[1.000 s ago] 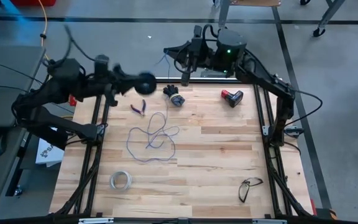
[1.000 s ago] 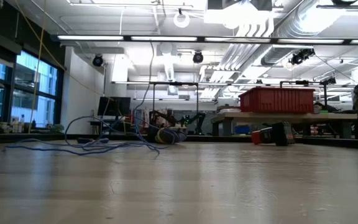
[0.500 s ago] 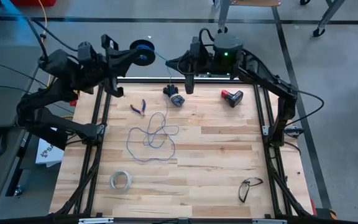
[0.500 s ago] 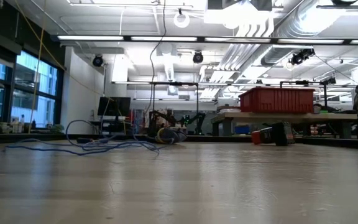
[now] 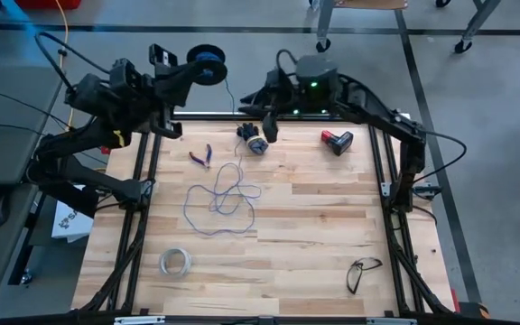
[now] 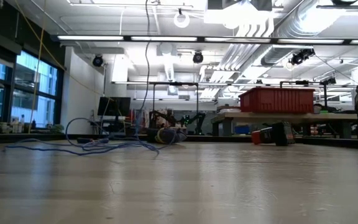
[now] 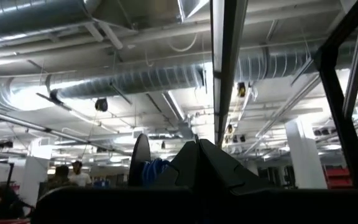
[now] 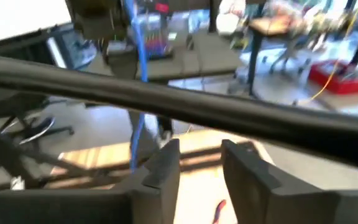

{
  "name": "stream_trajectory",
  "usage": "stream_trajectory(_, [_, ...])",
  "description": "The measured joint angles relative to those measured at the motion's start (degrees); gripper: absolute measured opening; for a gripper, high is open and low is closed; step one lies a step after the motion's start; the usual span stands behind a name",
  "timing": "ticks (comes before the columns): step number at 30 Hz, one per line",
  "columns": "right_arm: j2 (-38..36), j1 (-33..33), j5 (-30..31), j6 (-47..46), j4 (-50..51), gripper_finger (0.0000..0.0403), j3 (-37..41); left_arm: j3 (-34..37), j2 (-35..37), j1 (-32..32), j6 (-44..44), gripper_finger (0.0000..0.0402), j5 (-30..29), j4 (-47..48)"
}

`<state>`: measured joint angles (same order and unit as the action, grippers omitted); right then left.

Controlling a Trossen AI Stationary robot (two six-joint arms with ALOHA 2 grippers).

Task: Coil cords
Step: Coil the blue wire onto the black spool

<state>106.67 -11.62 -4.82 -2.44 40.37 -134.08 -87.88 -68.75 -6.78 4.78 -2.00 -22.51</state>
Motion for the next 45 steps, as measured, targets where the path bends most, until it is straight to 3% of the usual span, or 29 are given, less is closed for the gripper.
stream_trajectory(9, [4.01, 0.02, -8.7, -1.26, 3.32, 0.0138, 0.04, -1.73, 0.18, 0.0, 0.87, 0.0, 0.0, -0.68])
stream_trajectory(19, [1.16, -1.48, -2.26, 7.28, 11.88, 0.0138, -0.97, -1.87, 0.42, 0.0, -0.09, 0.0, -0.05, 3.38])
stream_trajectory(24, [0.52, -1.46, -11.38, 4.08, 12.02, 0.0138, -0.8, -1.89, 0.55, 0.0, -0.07, 0.0, -0.2, 3.01])
stream_trajectory(27, [0.86, -0.09, -12.09, 4.52, 10.21, 0.0138, -0.74, -1.9, 0.51, 0.0, -0.07, 0.0, -0.2, 3.07])
stream_trajectory(29, [1.08, 0.51, -11.53, 4.84, 8.04, 0.0138, -0.74, -1.9, 0.46, 0.02, -0.21, 0.0, -0.18, 3.16])
stream_trajectory(34, [1.6, 1.39, -2.46, 7.51, 4.92, 0.0138, -0.74, -1.9, 0.0, 0.02, -2.55, 0.0, -0.18, 2.98])
stream_trajectory(45, [1.8, 2.41, -3.41, 6.98, 4.73, 0.013, -0.76, -1.9, -0.76, 0.09, -2.62, 0.0, -0.16, 2.42])
